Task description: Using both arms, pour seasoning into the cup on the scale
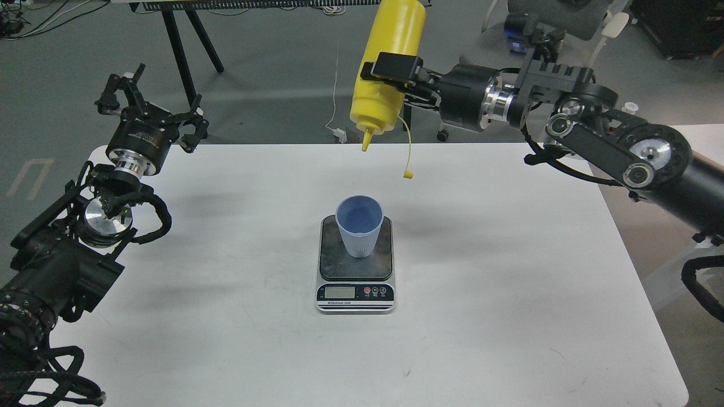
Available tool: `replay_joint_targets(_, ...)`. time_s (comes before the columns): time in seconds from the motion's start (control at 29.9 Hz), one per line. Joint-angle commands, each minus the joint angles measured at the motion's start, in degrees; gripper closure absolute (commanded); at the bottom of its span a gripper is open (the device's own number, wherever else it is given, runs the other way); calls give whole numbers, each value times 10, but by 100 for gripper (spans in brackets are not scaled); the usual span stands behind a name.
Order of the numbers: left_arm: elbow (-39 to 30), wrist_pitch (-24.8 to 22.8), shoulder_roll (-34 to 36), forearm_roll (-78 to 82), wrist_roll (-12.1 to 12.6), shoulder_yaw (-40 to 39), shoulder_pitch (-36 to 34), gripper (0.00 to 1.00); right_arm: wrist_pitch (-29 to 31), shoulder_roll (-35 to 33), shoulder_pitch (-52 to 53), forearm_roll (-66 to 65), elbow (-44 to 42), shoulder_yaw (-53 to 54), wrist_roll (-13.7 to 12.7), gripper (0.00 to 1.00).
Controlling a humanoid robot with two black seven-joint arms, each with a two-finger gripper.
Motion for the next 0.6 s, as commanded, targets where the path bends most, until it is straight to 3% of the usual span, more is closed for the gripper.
replay_joint_targets(0.0, 0, 0, -1, 0, -1, 0, 0, 1, -36, 15, 9, -78, -4, -31, 0, 56)
replay_joint_targets(0.23, -1, 0, -1, 1, -1, 0, 0, 1, -102, 28, 1, -196, -11, -82, 0, 58)
replay_joint_targets(0.57, -1, 0, -1, 1, -1, 1, 0, 1, -201, 110, -20, -205, -81, -137, 0, 58)
